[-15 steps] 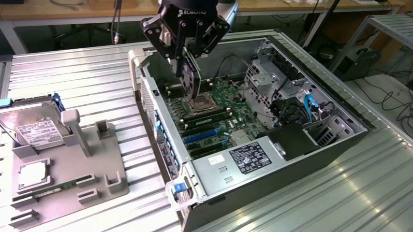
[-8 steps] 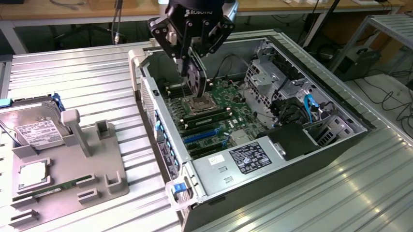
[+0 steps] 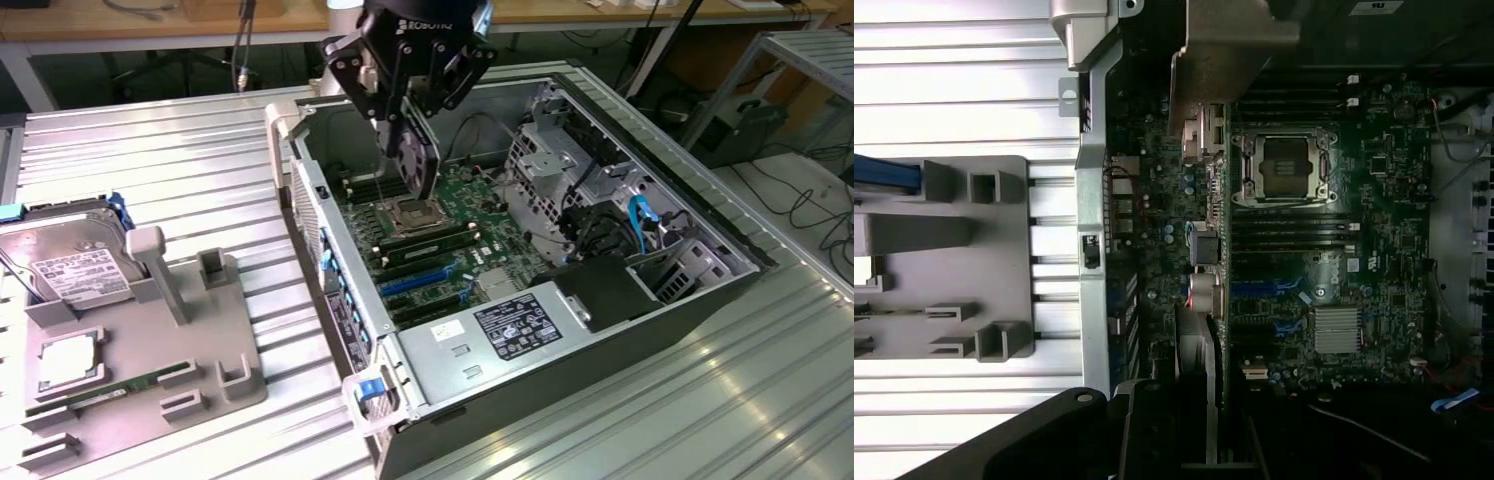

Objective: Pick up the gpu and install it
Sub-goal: 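Pick up the gpu and move the gpu toward the slot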

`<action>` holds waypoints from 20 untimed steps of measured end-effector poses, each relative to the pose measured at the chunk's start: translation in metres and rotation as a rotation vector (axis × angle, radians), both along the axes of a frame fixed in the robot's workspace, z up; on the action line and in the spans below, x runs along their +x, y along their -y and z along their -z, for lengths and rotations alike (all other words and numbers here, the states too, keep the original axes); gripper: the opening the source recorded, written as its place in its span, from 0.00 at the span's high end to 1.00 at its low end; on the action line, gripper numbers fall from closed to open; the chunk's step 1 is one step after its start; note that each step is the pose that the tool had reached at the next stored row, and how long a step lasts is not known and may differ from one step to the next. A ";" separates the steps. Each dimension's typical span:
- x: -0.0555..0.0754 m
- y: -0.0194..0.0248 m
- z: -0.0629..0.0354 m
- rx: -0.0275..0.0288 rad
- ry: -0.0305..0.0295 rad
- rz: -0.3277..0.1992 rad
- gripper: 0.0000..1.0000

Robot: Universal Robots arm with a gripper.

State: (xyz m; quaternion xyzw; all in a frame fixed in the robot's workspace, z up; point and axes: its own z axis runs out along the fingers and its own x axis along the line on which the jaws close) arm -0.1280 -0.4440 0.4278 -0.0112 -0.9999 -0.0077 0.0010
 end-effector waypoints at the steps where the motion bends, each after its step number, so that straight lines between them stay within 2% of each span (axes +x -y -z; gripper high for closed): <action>1: 0.001 0.0000 0.0000 0.0000 0.0000 0.000 0.72; 20: 0.024 0.0000 0.0012 0.0000 0.0000 0.000 0.72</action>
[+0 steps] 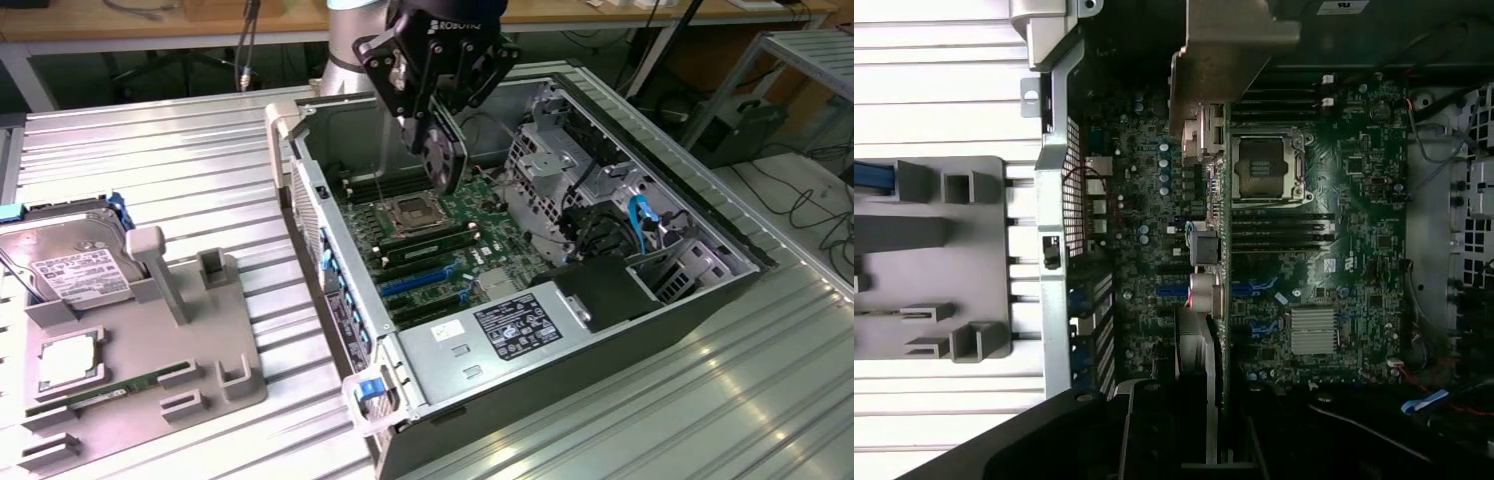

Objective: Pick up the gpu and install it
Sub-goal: 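Pick up the gpu and move the gpu toward the slot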

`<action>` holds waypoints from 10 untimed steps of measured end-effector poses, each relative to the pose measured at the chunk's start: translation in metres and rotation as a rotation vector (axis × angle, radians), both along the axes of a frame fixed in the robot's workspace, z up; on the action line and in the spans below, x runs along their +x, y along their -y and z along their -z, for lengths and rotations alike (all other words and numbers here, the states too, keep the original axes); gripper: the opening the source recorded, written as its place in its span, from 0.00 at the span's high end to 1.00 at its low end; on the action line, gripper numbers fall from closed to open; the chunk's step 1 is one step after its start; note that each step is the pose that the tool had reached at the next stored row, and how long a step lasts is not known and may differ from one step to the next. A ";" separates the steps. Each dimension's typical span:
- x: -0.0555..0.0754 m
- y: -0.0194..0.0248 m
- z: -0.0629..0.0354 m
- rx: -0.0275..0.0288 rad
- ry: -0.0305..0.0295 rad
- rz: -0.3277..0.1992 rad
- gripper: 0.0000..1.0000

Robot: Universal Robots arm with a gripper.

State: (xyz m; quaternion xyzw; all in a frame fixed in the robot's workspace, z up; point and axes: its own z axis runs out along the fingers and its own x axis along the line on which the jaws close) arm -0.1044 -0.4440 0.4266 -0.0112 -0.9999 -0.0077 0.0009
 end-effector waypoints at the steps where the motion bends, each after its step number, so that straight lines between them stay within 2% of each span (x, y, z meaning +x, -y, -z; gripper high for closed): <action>1: 0.002 0.0000 0.0001 -0.0001 -0.0001 0.000 0.72; 10: 0.015 0.0000 0.0011 -0.0001 0.0000 0.000 0.72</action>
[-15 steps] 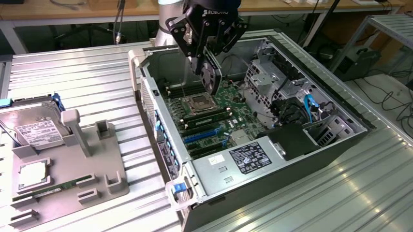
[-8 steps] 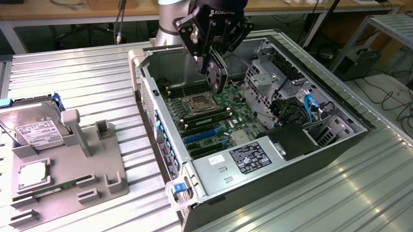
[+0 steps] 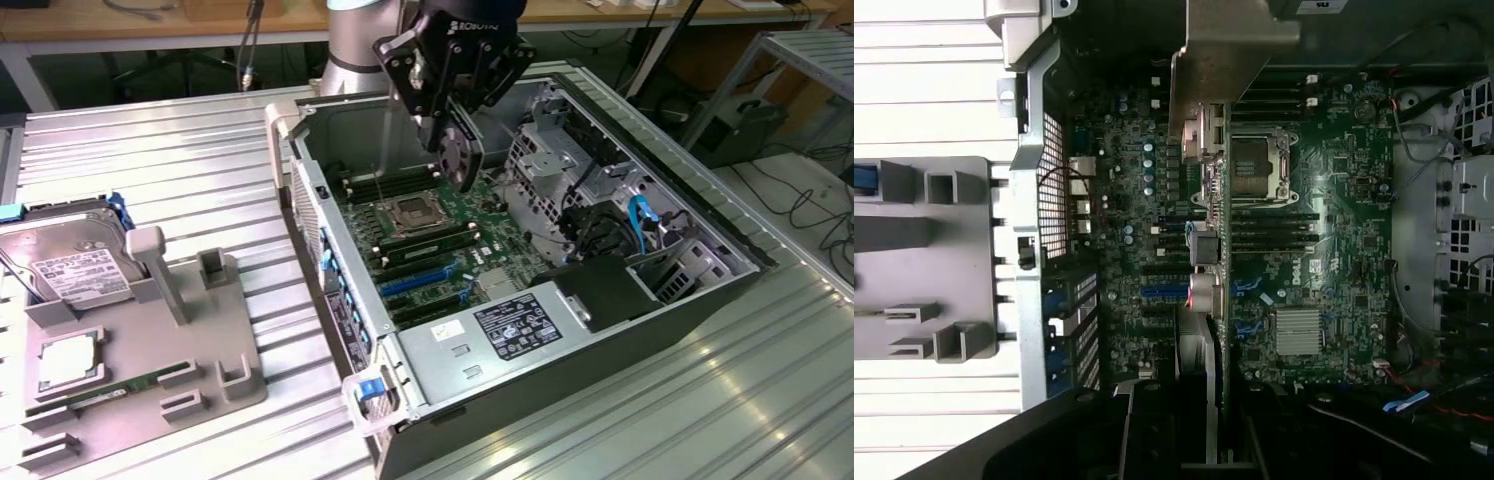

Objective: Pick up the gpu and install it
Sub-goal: 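Pick up the gpu and move the gpu toward the slot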

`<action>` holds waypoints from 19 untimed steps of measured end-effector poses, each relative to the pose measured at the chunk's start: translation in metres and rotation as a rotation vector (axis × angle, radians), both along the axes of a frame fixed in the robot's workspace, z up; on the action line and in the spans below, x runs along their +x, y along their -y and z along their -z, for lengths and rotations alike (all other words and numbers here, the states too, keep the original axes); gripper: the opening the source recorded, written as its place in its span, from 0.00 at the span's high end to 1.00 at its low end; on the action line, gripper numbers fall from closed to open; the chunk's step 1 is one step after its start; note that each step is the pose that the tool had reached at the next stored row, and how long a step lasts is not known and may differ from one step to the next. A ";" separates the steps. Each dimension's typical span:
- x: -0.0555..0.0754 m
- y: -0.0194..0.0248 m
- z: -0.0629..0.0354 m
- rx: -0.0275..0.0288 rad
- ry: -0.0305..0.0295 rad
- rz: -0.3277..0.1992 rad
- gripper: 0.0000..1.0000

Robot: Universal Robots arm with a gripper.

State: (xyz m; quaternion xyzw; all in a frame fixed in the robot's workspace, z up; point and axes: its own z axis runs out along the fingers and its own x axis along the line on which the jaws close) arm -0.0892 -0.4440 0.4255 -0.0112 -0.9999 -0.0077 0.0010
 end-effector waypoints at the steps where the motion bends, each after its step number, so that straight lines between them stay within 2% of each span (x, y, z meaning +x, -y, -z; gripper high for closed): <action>1: 0.002 0.0000 0.0001 -0.0001 0.0000 0.000 0.72; 19: 0.032 0.0000 0.0018 0.0000 0.0000 0.000 0.72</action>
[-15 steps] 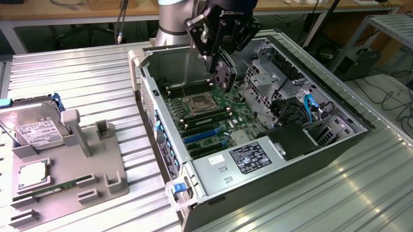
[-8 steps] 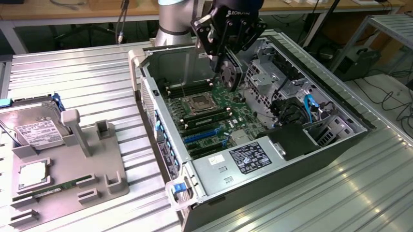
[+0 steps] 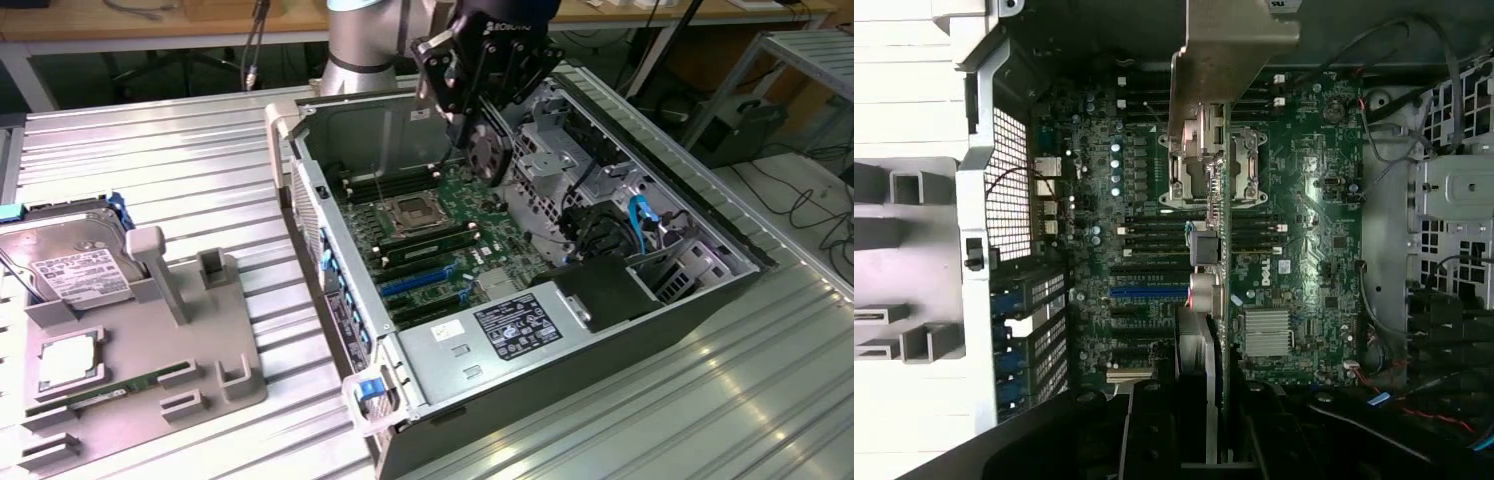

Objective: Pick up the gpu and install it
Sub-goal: 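Pick up the gpu and move the gpu toward the slot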

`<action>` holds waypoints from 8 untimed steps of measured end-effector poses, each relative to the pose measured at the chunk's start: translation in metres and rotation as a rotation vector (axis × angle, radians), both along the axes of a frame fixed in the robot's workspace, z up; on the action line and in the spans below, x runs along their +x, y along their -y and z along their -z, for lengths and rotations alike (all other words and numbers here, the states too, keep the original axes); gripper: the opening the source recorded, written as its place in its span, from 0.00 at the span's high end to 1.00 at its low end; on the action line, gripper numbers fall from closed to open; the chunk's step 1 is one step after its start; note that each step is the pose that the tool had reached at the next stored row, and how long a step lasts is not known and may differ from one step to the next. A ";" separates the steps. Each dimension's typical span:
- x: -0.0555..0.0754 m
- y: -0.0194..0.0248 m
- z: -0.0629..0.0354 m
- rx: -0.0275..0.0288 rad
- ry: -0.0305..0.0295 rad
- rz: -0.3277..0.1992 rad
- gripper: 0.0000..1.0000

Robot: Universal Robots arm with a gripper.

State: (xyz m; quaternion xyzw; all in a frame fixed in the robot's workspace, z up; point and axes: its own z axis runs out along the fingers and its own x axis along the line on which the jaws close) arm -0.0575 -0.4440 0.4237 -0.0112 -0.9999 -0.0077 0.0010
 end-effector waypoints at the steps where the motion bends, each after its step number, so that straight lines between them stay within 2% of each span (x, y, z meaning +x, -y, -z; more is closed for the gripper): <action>1: 0.002 0.0000 0.0001 0.0000 0.0000 0.000 0.72; 8: 0.019 0.0000 0.0012 0.0001 0.0000 0.000 0.72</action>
